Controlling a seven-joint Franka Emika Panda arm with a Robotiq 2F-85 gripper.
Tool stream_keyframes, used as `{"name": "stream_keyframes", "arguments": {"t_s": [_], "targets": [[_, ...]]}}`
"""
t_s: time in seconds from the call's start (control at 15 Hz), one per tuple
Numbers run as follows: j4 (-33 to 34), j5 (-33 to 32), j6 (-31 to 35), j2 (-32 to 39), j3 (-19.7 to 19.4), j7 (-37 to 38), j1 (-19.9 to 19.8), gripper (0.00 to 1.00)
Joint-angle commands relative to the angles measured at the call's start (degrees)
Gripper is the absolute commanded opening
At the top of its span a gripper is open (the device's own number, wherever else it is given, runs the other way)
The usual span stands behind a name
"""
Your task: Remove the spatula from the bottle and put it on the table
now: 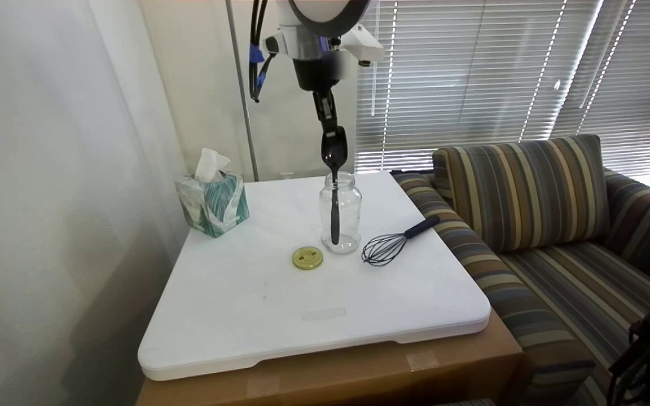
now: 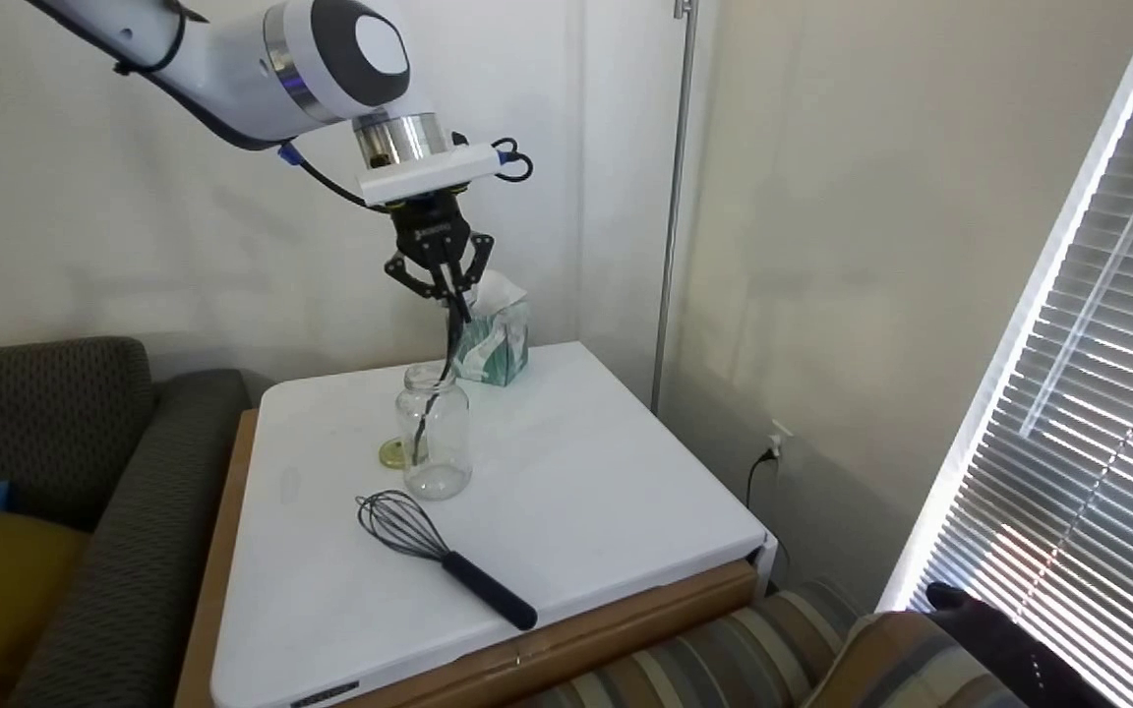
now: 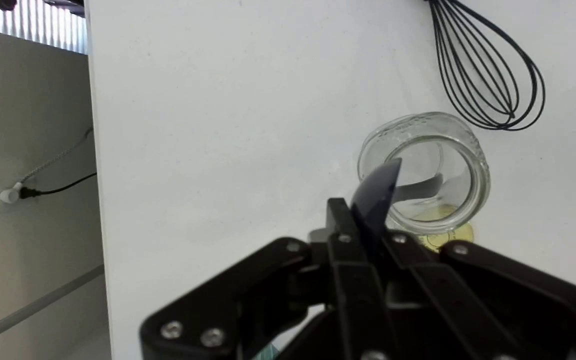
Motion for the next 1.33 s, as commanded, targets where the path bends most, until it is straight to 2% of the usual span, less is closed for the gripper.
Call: {"name": "stream_keyframes", "arguments": {"t_s": [0.0, 0.6, 1.27], "targets": [[-1.8, -2.0, 2.4, -1.5, -1.4, 2.2, 1.0, 0.02], [-2.5, -10.6, 2.1, -7.0, -3.4, 4.9, 4.1, 0.02], [-4.5, -17.9, 2.5, -13.8, -4.0, 10.8, 3.7, 0.02]]}}
